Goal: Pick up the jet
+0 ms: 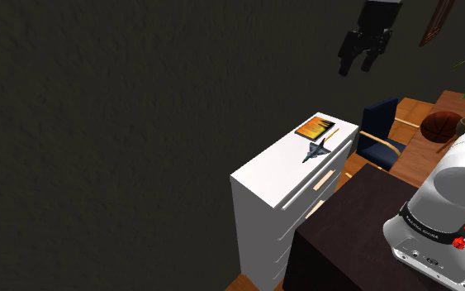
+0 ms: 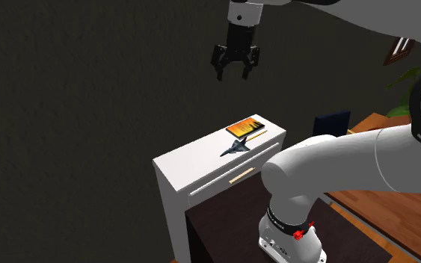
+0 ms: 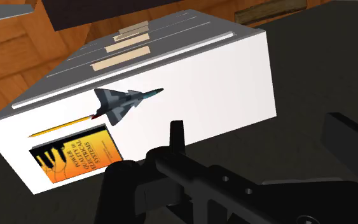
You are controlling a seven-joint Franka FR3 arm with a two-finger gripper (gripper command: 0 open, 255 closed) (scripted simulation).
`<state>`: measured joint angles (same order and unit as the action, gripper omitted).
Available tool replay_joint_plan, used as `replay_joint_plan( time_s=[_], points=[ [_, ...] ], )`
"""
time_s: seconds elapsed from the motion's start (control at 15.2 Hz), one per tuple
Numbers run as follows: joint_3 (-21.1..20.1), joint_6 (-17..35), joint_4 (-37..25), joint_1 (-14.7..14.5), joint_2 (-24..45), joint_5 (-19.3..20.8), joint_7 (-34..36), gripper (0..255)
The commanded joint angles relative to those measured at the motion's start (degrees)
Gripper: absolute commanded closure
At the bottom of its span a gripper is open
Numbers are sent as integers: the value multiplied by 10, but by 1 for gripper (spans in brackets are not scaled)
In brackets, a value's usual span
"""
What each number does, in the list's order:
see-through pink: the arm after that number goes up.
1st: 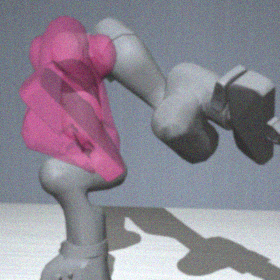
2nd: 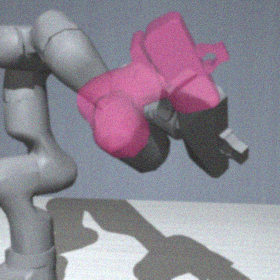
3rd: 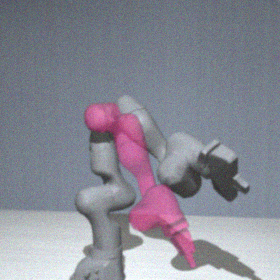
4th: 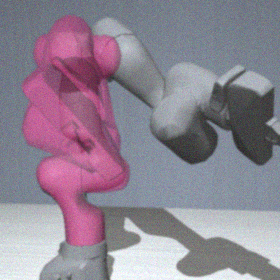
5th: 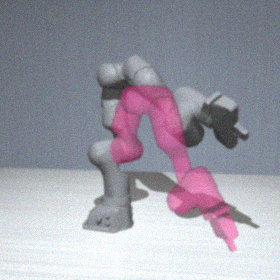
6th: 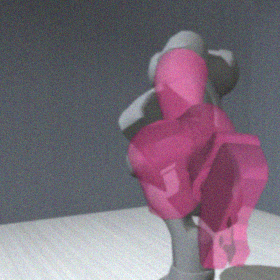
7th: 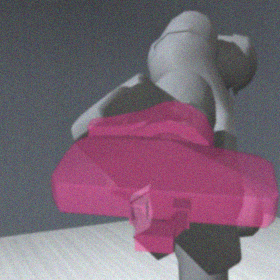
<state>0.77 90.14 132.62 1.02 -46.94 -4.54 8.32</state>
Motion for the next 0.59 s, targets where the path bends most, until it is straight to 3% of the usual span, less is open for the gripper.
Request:
replay_joint_plan(
  time_s=[0.0,0.53],
  points=[
    [0,0,0,0,0,0,0,0],
    [-13,173,121,48,40,-14,92,0]
  ],
)
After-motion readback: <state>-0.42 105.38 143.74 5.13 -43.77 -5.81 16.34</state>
